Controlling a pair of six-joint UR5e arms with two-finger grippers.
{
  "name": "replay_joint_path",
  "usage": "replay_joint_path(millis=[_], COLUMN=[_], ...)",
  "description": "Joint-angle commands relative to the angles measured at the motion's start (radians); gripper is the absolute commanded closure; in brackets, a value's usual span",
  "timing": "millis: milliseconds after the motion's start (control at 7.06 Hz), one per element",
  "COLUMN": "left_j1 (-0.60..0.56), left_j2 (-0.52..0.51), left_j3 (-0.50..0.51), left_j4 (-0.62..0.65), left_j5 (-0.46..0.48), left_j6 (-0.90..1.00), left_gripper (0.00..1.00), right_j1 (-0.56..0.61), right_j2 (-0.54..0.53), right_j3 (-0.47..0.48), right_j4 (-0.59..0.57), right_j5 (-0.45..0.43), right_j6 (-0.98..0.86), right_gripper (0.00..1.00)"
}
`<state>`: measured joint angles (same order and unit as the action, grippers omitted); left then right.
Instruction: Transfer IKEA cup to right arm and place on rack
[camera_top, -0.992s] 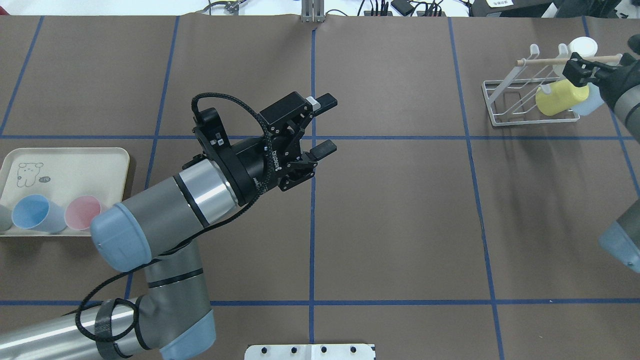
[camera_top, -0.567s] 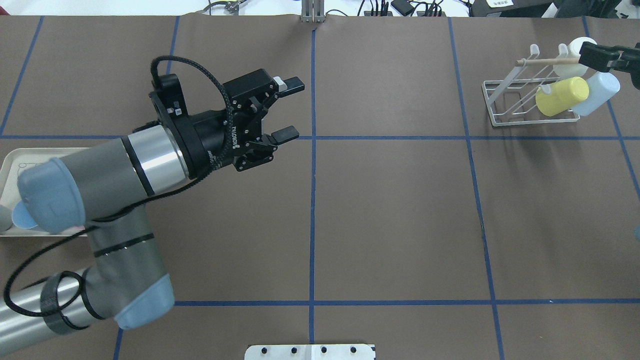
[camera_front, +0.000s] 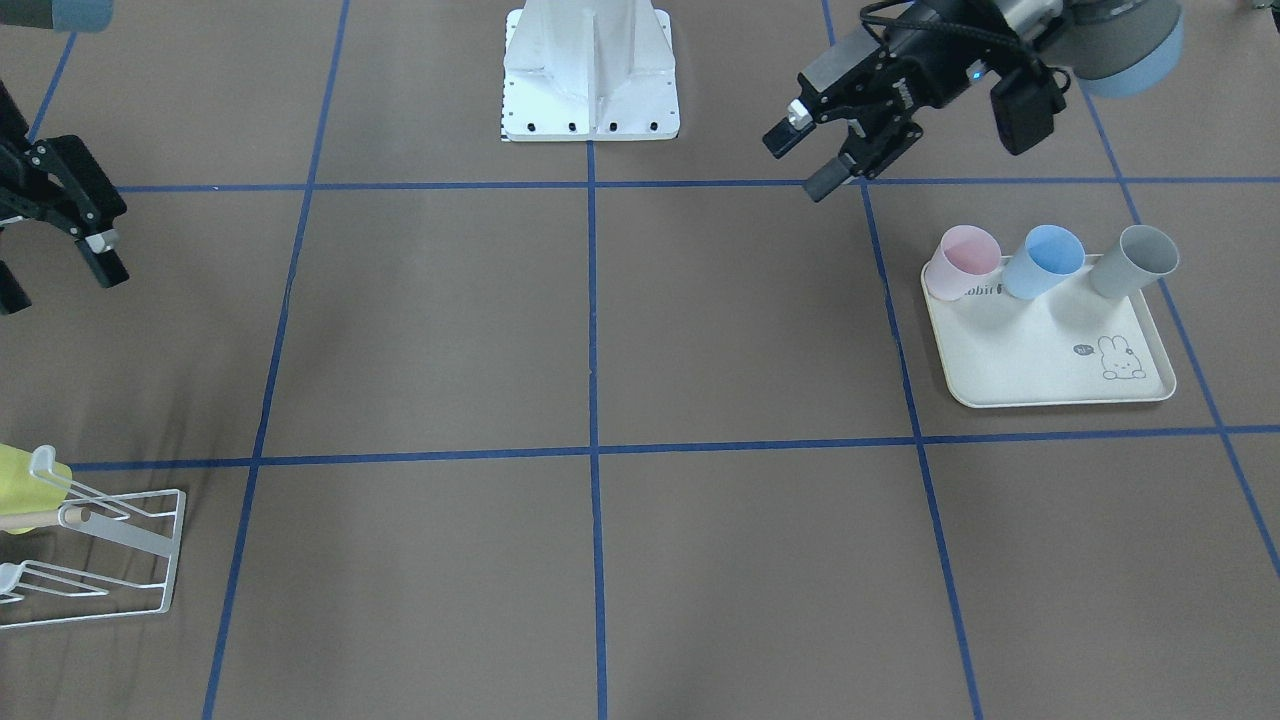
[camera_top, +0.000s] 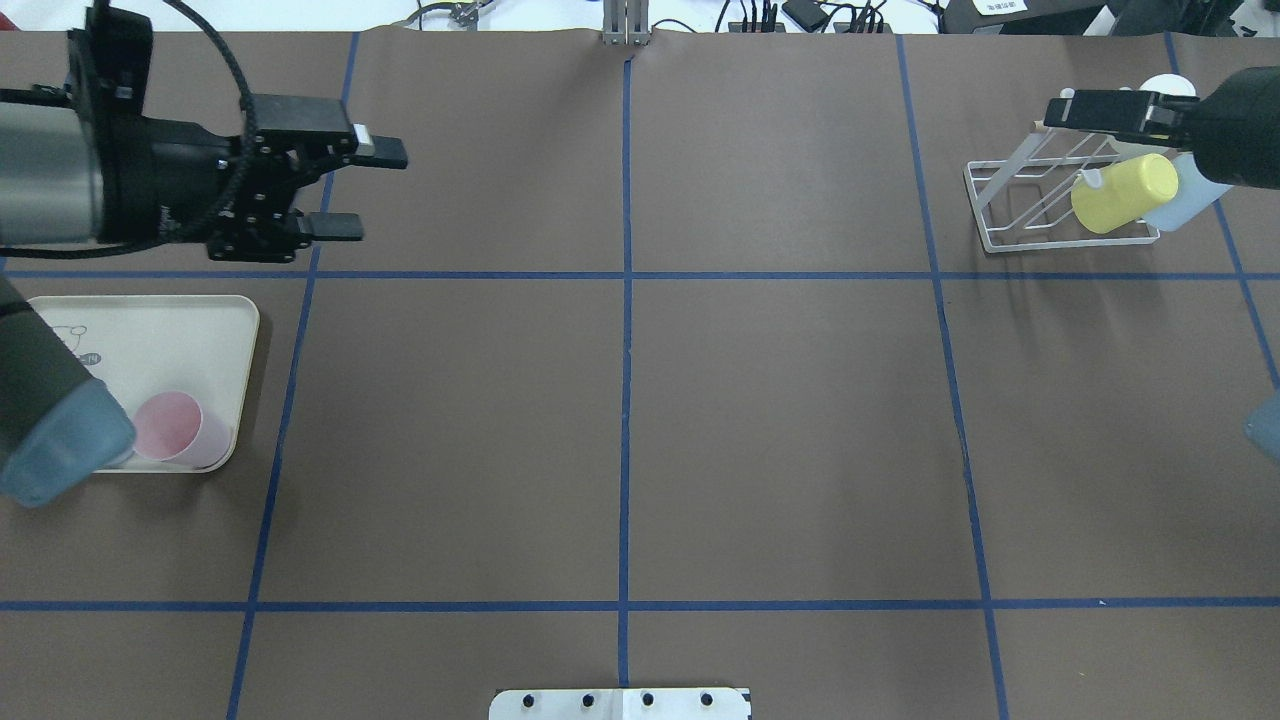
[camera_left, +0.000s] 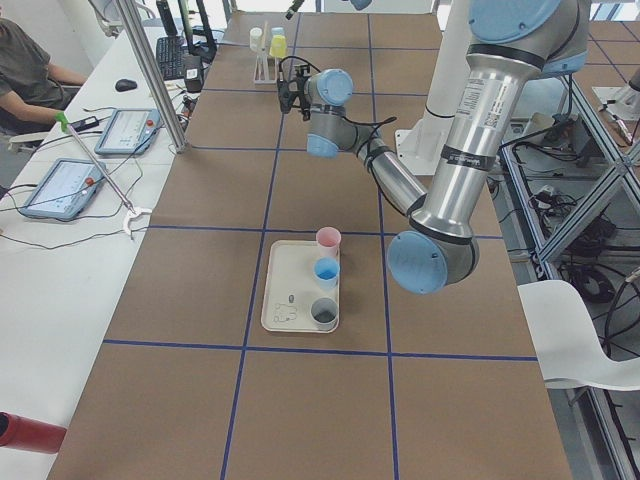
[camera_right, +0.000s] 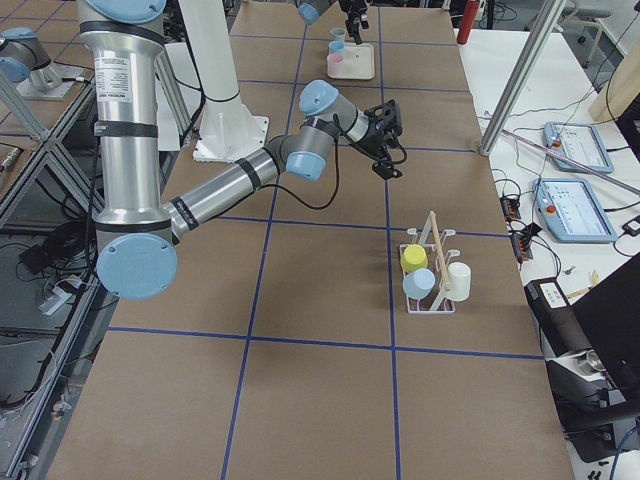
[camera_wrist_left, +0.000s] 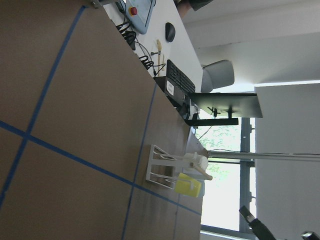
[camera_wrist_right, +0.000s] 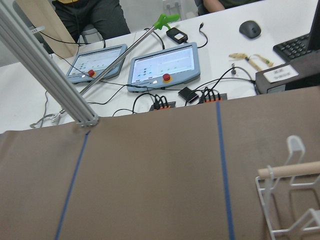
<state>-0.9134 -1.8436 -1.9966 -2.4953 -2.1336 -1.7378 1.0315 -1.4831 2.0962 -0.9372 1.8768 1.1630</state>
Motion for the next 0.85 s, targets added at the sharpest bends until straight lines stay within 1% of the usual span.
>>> replay_joint_path(millis=[0,142,425,567,708], left_j1=[-0.145,-0.180,-0.249,-0.280,-0.309], left_j2=[0.131,0.232,0.460,0.548,0.593], left_j3=[-0.022,-0.027,-0.025,-0.011,0.030], left_j4=[0.105,0.105,0.104,0.105,0.105], left_j5=[-0.172,-0.190,-0.210,-0.210,-0.210], left_j6=[0.294,0.451,0.768,0.931,1.066], left_gripper=[0.00,0.00,0.00,0.00,0.00], right_j1=[-0.004,-0.022,-0.065,-0.079,-0.085], right_j2=[0.104,0.144,0.159,0.164,0.176], right_j3=[-0.014,-0.021,-0.021,-0.019,-0.022], right_j4=[0.011,0.011,0.015,0.015,0.015], right_j5=[0.102,0.104,0.104,0.104,0.104], right_j6=[0.238,0.327,0.397,0.414,0.420], right_gripper=[0.00,0.00,0.00,0.00,0.00])
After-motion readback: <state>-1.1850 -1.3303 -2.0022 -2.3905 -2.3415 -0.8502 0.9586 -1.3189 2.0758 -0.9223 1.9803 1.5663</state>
